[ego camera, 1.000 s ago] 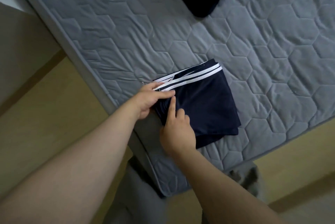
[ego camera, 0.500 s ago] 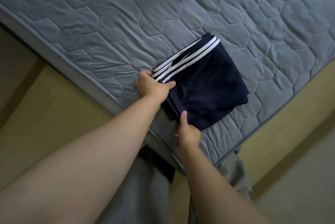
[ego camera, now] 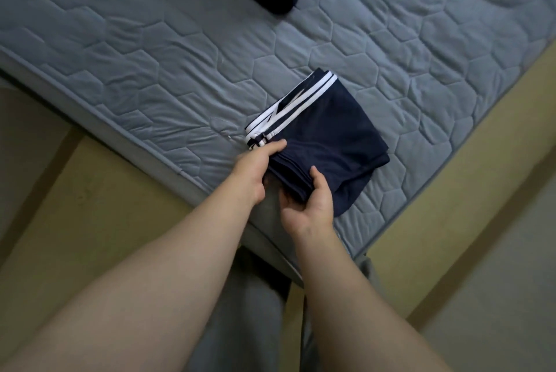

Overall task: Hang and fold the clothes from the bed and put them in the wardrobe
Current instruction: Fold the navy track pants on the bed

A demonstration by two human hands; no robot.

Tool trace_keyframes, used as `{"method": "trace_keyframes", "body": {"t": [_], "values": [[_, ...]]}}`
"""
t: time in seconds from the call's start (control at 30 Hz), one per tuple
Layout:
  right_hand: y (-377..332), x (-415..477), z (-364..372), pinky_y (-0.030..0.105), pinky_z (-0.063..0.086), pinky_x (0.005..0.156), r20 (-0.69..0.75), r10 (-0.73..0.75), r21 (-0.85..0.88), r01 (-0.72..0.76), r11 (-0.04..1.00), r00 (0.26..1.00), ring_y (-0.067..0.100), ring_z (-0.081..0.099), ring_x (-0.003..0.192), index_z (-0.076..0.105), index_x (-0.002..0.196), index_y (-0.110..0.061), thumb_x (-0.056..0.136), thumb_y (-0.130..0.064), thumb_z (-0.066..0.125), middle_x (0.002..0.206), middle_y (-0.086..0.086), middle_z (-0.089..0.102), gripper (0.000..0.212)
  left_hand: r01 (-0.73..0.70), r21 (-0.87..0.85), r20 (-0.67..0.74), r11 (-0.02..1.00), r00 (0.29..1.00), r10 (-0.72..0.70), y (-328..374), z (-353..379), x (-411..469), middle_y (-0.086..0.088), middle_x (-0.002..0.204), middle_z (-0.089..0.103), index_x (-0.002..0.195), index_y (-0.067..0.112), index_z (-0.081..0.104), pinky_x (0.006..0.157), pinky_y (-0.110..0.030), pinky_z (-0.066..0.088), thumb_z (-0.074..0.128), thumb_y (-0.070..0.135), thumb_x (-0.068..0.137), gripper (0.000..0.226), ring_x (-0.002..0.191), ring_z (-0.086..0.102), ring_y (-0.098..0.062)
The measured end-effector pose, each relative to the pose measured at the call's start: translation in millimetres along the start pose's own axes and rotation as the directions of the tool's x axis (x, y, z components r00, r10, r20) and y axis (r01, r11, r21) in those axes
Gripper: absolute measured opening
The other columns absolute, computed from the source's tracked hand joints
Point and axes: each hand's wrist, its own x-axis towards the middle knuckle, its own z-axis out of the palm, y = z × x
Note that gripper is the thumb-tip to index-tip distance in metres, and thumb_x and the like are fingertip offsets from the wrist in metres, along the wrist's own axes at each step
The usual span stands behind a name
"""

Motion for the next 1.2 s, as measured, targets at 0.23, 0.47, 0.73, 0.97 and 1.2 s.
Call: {"method": "trace_keyframes", "body": {"t": [0.23,0.47,0.73,0.97,1.2], "values": [[-40.1,-163.8,29.7,0.047,0.063,0.065,-0.096,-0.259,-0.468,0.187,0.864,0.961,0.034,0.074,0.080,0.067,0.107,-0.002,0.078,-0.013,0.083,0.096,0.017,0.074,0.035,-0.039,-0.175,-0.112,0.984,0.994,0.020,11.9,4.2,-178.8,-0.020,0.093,0.076,0.106,0.002,0.073,0.059,-0.041,0.062,0.086,0.019,0.073,0.039,0.073,0.074,-0.032],[-8.0,-336.5,54.2,0.037,0.060,0.062,0.250,-0.054,-0.821,0.241,0.517,0.967,0.034,0.072,0.085,0.064,0.107,-0.002,0.079,-0.016,0.081,0.096,0.018,0.072,0.036,-0.247,-0.603,-0.281,0.759,0.956,0.087,-1.2,-48.9,-382.7,-0.001,0.054,0.067,0.089,0.012,0.068,0.033,-0.014,0.036,0.074,0.023,0.085,0.012,0.036,0.060,-0.012],[88.4,-534.5,-7.3,0.032,0.049,0.058,0.510,0.422,-0.832,0.554,0.024,0.749,0.027,0.068,0.091,0.062,0.106,-0.014,0.086,-0.030,0.074,0.099,0.009,0.071,0.029,-0.645,-0.739,-0.631,0.194,0.764,0.133,-92.3,-131.1,-591.7,-0.001,0.081,0.071,0.102,0.018,0.068,0.052,-0.024,0.031,0.075,0.022,0.082,0.021,0.064,0.063,-0.015],[181.9,-662.3,-134.0,0.033,0.049,0.061,0.363,0.751,-0.666,0.717,-0.205,0.552,0.022,0.065,0.094,0.060,0.101,-0.018,0.085,-0.033,0.076,0.104,0.005,0.067,0.027,-0.806,-0.564,-0.810,-0.177,0.582,-0.070,-240.7,-193.9,-719.2,0.004,0.088,0.072,0.105,0.024,0.069,0.062,-0.028,0.039,0.074,0.030,0.082,0.024,0.072,0.064,-0.013],[261.9,-738.9,-291.5,0.032,0.057,0.060,0.002,0.897,-0.561,0.743,-0.365,0.442,0.025,0.073,0.085,0.068,0.103,-0.012,0.087,-0.032,0.076,0.100,0.011,0.074,0.027,-0.886,-0.331,-0.854,-0.325,0.428,-0.297,-406.5,-247.7,-814.5,0.007,0.064,0.070,0.083,0.024,0.070,0.050,-0.021,0.038,0.075,0.027,0.079,0.007,0.059,0.060,-0.012]]}}
